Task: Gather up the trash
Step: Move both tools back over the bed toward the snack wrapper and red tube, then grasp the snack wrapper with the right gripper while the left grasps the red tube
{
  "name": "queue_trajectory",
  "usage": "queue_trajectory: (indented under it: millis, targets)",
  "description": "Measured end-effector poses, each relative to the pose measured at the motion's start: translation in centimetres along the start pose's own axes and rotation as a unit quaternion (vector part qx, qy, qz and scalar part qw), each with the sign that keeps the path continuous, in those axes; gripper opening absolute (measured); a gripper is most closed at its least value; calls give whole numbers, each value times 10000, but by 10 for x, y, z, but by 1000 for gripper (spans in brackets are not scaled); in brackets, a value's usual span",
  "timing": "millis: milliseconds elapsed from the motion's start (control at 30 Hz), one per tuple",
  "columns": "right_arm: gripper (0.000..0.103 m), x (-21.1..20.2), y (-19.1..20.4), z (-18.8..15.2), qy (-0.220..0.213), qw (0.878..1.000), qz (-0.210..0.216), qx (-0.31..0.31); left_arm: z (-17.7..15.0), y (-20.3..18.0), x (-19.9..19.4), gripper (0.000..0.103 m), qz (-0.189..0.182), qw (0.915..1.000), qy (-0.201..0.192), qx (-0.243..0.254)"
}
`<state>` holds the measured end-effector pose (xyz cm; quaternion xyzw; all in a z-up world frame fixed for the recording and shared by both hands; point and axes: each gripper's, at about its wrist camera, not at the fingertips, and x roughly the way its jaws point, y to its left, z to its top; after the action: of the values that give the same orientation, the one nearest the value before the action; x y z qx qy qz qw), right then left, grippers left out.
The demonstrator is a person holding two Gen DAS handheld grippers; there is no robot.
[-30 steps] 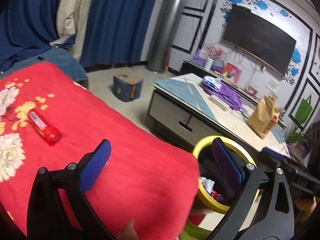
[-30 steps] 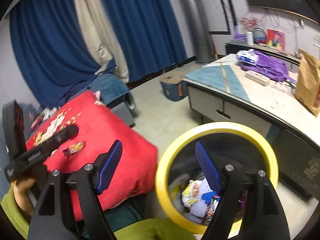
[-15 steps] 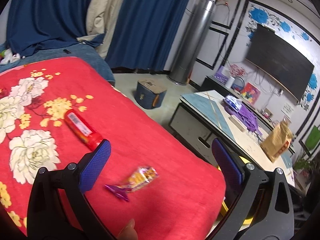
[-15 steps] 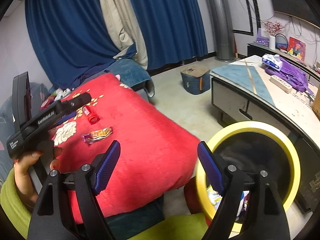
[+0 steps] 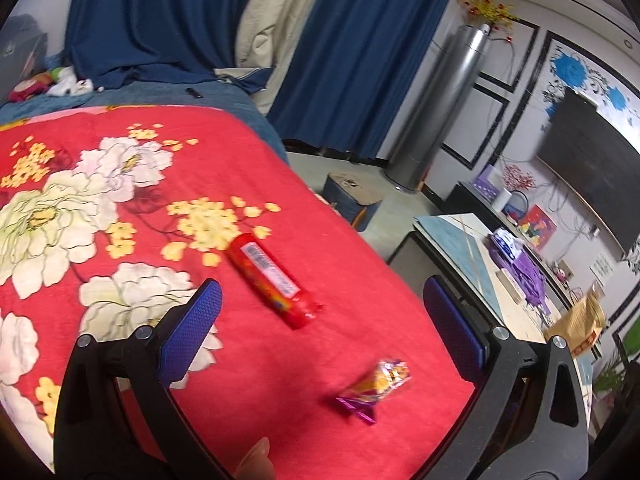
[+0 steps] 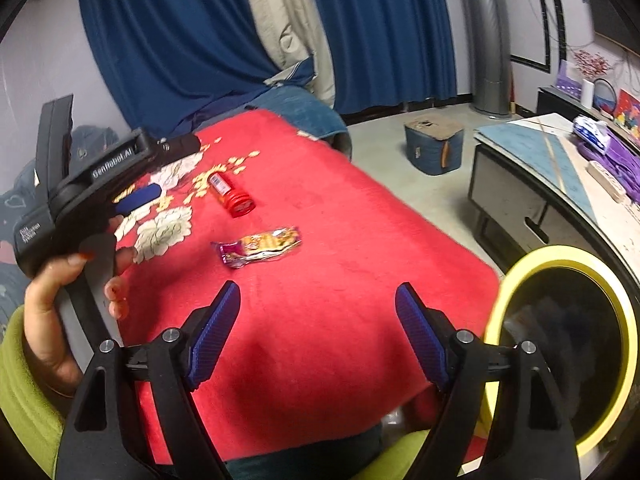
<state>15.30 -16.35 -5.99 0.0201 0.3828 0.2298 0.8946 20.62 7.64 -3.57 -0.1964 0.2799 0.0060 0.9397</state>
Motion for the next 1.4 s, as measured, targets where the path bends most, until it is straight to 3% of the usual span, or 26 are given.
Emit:
queue_trajectory:
  millis: [167,367,467,633,867,1067,1200,1333,1400]
  targets:
    - [77,25,7,11,129,9998,102,88,1,17,1,92,78,9999,59,-130]
    - [65,58,12,29,315,9992,216,87,-1,34,14,71,46,9988,255,-413]
    - [58,79,9,35,476,9984,277,115,-3,39,21,70,-38,9976,371,-583]
    - [57,106,6,40,658,9967,434,187,-5,43,35,69,-76,9959,538,-721]
    - [43,109,10,34,507,9975,484,56,-3,47,70,69,-9,9906,899,-1027]
    - [26,106,12,26,390,9977,557,-73,1,38,88,64,192,9910,977,-893]
    - [13,102,7,22,357,9974,625,-21,0,31,97,55,369,9919,995,-702]
    - [10,96,6,18,331,9969,711,1,-1,35,97,39,287,9920,965,-761]
    - [9,92,7,16,318,9966,762,2,-2,39,95,38,212,9918,946,-827]
